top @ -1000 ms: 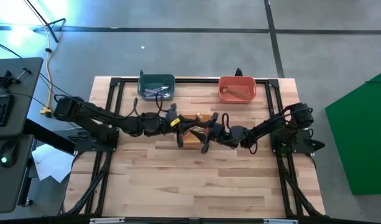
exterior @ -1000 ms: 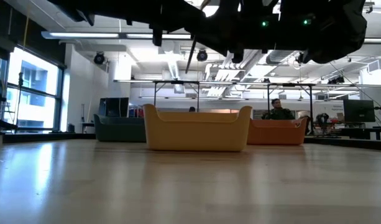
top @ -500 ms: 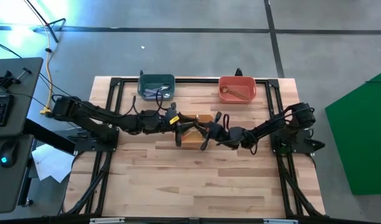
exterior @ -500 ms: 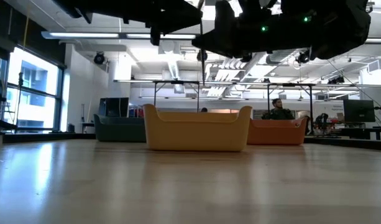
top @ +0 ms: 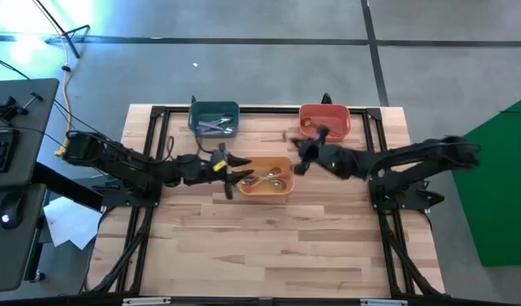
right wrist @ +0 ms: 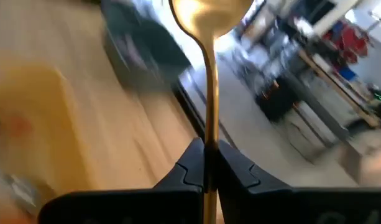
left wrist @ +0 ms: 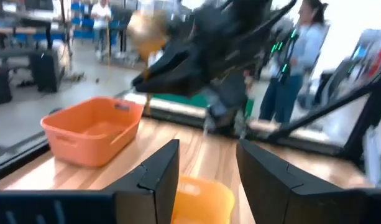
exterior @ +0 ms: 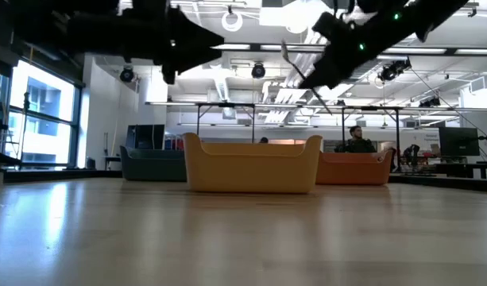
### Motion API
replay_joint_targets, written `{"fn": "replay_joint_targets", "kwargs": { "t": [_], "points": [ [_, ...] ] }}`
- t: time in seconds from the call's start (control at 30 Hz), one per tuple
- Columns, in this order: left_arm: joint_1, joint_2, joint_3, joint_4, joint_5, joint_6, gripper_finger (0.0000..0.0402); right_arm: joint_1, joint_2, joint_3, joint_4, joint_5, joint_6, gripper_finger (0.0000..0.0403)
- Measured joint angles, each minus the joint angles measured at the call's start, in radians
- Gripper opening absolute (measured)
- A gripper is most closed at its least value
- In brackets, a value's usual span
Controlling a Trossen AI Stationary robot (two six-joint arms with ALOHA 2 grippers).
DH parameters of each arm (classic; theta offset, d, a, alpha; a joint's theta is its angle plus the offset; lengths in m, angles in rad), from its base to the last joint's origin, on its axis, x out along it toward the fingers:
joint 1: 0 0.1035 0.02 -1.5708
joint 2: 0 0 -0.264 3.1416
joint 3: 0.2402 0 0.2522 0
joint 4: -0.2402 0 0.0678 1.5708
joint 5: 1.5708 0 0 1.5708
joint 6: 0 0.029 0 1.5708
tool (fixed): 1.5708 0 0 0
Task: Sort silverware by color (type)
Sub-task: Put the gold spoon into the orange bin
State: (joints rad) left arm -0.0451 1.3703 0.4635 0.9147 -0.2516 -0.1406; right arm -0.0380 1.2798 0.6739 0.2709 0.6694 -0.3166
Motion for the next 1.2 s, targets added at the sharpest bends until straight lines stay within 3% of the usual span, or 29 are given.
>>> {"fn": "replay_joint_targets", "kwargs": {
  "t": [0.2,0.5,0.77,1.2],
  "points": [
    [0.014,-0.052,-0.103,0.160,0.014,-0.006,0.0145,-0.253,-0.058,0.000,-0.306,-0.103,-0.070,0.0006],
    [0.015,-0.113,-0.137,0.157,0.014,-0.006,0.0145,-0.569,0.022,-0.001,-0.352,-0.341,-0.194,0.0006],
    [0.014,-0.113,-0.137,0.146,0.014,-0.006,0.0145,-0.687,0.147,-0.001,-0.361,-0.383,-0.234,0.0005],
    [0.014,-0.113,-0.137,0.137,0.014,-0.005,0.0145,-0.761,0.269,-0.001,-0.307,-0.390,-0.250,0.0009]
  ]
}}
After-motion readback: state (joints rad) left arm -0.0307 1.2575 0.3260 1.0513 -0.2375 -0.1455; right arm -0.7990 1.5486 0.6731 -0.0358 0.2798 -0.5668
